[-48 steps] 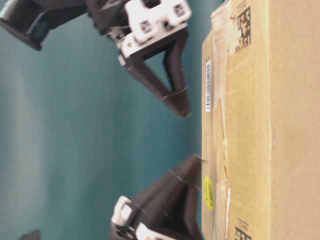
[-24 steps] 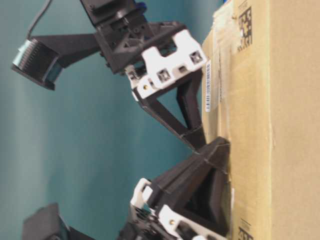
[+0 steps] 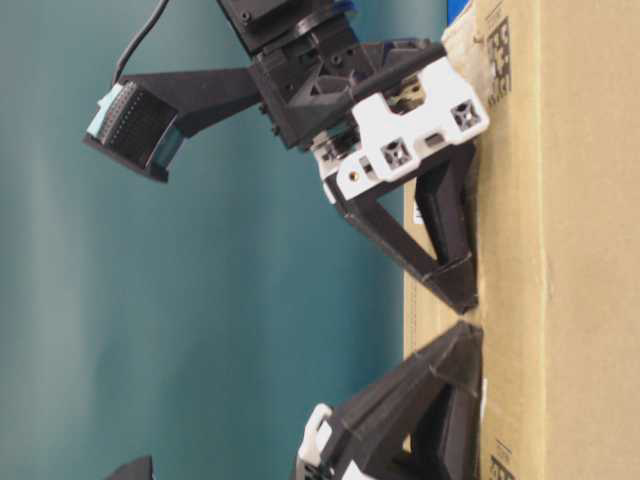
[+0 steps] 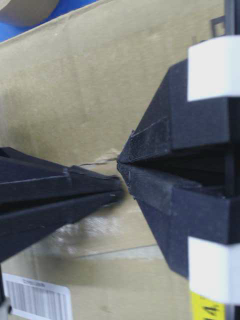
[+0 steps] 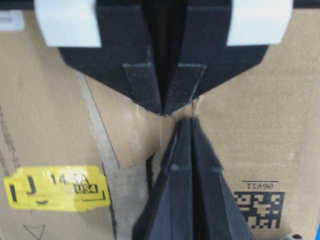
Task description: Apply tape along the seams of the closed cardboard box to seal it securely.
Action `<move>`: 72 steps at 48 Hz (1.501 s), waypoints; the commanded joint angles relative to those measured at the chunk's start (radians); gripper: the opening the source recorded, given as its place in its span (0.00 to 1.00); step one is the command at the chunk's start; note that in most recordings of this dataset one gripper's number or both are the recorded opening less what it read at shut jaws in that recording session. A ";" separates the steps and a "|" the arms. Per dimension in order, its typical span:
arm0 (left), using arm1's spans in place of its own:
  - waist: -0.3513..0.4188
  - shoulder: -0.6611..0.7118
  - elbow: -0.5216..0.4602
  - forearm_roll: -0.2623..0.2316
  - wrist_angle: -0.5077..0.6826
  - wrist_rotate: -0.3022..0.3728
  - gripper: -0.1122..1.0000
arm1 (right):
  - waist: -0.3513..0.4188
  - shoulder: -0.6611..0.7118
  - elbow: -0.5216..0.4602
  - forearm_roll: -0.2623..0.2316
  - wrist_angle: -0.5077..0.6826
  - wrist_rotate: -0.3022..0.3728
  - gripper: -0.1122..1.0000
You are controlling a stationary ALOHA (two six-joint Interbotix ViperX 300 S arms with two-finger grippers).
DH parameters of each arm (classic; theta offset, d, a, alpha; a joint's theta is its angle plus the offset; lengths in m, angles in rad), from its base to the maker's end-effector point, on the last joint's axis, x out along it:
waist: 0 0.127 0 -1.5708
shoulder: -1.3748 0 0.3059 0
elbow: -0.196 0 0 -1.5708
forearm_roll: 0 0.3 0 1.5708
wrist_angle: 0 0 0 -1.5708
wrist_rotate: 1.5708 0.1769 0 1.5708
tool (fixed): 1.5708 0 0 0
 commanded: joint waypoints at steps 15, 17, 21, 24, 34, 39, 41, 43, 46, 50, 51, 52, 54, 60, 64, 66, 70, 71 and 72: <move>-0.002 -0.026 0.077 0.000 0.008 -0.020 0.10 | 0.008 -0.075 0.135 0.046 0.009 0.002 0.11; -0.003 -0.031 0.081 0.000 0.008 -0.018 0.10 | 0.009 -0.081 0.147 0.049 0.009 0.002 0.11; -0.003 -0.037 0.091 0.000 0.008 -0.018 0.10 | 0.011 -0.094 0.164 0.052 0.009 0.002 0.11; -0.003 -0.040 0.097 0.000 0.008 -0.018 0.10 | 0.012 -0.101 0.172 0.054 0.009 0.002 0.11; -0.003 -0.046 0.080 0.000 0.012 -0.009 0.10 | 0.012 -0.132 0.156 0.049 0.009 -0.009 0.11; -0.003 -0.087 0.057 0.000 0.032 -0.003 0.10 | 0.012 -0.187 0.140 0.037 0.018 -0.012 0.11; -0.005 -0.109 0.046 0.000 0.044 0.000 0.10 | 0.012 -0.216 0.133 0.031 0.026 -0.014 0.11; -0.008 -0.138 0.035 0.000 0.064 0.006 0.10 | 0.012 -0.250 0.130 0.026 0.038 -0.015 0.11; -0.008 -0.192 0.017 0.000 0.112 0.017 0.10 | 0.012 -0.302 0.130 0.017 0.058 -0.020 0.11; -0.008 -0.256 0.003 0.000 0.169 0.023 0.10 | 0.012 -0.373 0.137 -0.003 0.084 -0.018 0.11; -0.008 -0.272 0.002 0.000 0.183 0.023 0.10 | 0.012 -0.397 0.140 -0.009 0.095 -0.020 0.11; -0.008 -0.285 0.002 0.000 0.192 0.023 0.10 | 0.012 -0.414 0.143 -0.014 0.100 -0.020 0.11; -0.008 -0.318 0.003 0.000 0.210 0.023 0.10 | 0.012 -0.451 0.150 -0.020 0.114 -0.020 0.11; -0.008 -0.420 0.029 0.000 0.259 0.018 0.10 | 0.012 -0.552 0.190 -0.032 0.141 -0.018 0.11; -0.003 -0.482 0.060 0.000 0.265 0.000 0.10 | 0.012 -0.629 0.230 -0.037 0.152 -0.018 0.11; 0.000 -0.511 0.078 0.000 0.268 -0.012 0.10 | 0.012 -0.663 0.249 -0.037 0.161 -0.018 0.11; 0.003 -0.574 0.112 0.000 0.282 -0.020 0.10 | 0.012 -0.729 0.276 -0.037 0.186 -0.020 0.11; 0.002 -0.591 0.120 0.000 0.287 -0.021 0.10 | 0.012 -0.744 0.284 -0.037 0.195 -0.020 0.11; 0.002 -0.606 0.126 0.000 0.291 -0.021 0.10 | 0.012 -0.759 0.291 -0.037 0.202 -0.020 0.11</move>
